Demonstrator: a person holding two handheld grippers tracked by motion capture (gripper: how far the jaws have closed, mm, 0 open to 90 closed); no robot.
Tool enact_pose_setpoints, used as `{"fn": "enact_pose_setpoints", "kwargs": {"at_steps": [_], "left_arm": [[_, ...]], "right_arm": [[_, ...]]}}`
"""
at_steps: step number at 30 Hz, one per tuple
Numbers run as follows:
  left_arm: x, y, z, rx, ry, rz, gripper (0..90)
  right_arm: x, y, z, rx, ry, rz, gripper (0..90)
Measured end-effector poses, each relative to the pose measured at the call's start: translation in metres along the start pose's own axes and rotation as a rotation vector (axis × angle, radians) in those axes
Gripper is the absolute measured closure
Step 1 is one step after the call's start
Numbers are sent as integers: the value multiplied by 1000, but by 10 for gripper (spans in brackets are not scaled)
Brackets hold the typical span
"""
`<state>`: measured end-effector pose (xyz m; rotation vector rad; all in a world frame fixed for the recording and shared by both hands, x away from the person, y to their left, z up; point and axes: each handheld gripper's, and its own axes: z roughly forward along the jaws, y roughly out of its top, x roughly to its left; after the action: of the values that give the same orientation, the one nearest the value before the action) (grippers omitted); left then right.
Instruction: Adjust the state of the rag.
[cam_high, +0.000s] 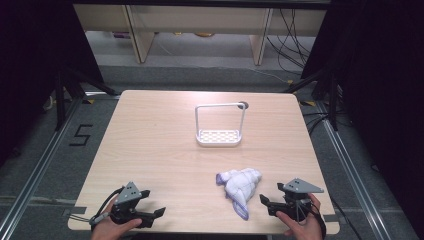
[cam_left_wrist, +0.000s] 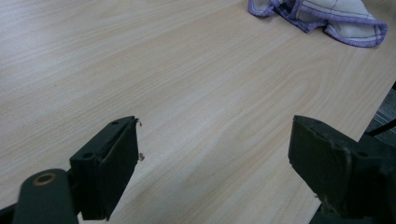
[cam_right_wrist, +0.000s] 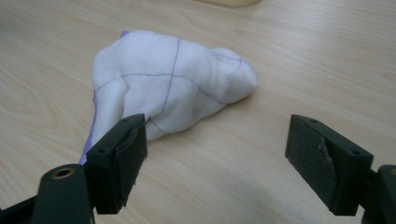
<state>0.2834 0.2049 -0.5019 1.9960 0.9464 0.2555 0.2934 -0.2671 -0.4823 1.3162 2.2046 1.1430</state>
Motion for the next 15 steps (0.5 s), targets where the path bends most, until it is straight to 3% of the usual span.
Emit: {"fn": "enact_pose_setpoints", "kwargs": {"at_steps": [7, 14, 15], "left_arm": [[0, 0, 2, -3, 5, -16, 157], [1, 0, 2, 17, 9, 9, 158], [1, 0, 2, 25, 13, 11, 158]], "right_arm": [[7, 8, 1, -18, 25, -51, 240], [19, 18, 5, 7, 16, -112, 249], [22, 19, 4, 12, 16, -100, 252]]}}
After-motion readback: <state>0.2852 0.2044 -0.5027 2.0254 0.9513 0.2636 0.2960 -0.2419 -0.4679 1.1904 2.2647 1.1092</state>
